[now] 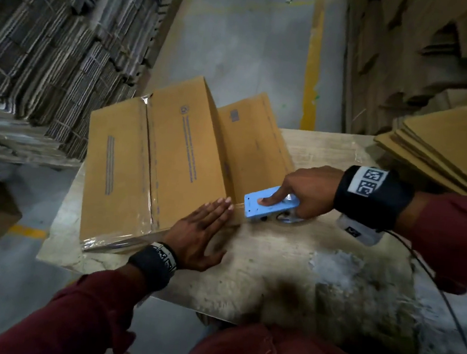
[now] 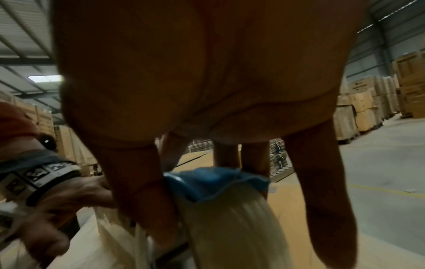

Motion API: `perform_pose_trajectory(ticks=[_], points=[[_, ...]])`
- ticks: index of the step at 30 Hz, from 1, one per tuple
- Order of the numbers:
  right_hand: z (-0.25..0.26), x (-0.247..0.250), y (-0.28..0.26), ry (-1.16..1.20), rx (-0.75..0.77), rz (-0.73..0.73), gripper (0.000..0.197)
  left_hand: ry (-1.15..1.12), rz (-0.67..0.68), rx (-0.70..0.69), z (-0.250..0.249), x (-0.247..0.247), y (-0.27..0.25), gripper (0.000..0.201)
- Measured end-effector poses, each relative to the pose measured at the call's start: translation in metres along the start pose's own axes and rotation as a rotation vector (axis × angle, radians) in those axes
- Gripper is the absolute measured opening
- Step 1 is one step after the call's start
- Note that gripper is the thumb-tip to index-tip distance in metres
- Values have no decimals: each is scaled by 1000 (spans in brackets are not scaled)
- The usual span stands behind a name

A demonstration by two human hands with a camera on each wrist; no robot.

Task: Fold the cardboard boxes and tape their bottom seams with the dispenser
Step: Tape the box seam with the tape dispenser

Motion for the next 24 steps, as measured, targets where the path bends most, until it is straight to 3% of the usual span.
perform_pose_trajectory(ticks=[7, 12, 24], points=[[-19, 0, -18, 0, -13, 11, 63, -27, -21, 16, 2, -1, 2, 94], [-24, 0, -16, 16, -51, 37, 57, -44, -27, 24, 2, -2, 4, 96], [-10, -23, 52, 107, -86, 146, 53, 100, 22, 35, -1, 2, 6, 95]])
Point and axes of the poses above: each hand's wrist, its own y-axis towards the middle knuckle, its own x-axis out of the back of the hand, z = x × y, the point moved 7 cm from there along y, towards the middle knuckle, and after that the axes turned 5 degrees about z, right-handed, at the moved point
